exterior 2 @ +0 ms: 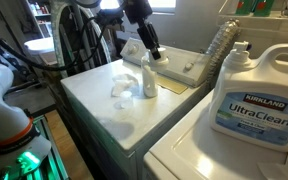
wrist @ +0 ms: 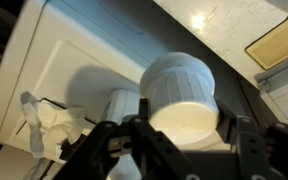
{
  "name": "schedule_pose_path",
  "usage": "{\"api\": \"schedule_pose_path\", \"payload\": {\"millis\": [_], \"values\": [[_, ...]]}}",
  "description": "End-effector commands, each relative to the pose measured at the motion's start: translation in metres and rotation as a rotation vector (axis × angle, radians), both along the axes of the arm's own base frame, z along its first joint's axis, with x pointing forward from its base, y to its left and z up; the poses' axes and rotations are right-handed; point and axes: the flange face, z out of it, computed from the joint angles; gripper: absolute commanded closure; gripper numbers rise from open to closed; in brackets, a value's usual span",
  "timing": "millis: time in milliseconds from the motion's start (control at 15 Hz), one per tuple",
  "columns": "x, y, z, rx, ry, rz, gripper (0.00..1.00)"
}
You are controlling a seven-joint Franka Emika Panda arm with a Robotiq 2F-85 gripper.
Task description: Take the caps off the containers
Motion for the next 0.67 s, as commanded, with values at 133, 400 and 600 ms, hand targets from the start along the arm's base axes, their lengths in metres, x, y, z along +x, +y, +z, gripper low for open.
{"api": "schedule_pose_path", "payload": {"millis": [133,400,600], "values": [[0.005,0.006,0.004,-0.004,-0.003,0.015,0.37],[-0.004,-0.030,-0.014,-0.014,0.062,-0.142,0.62],[-0.033,-0.076,-0.038,0.001,0.108,-0.291,0.62]]}}
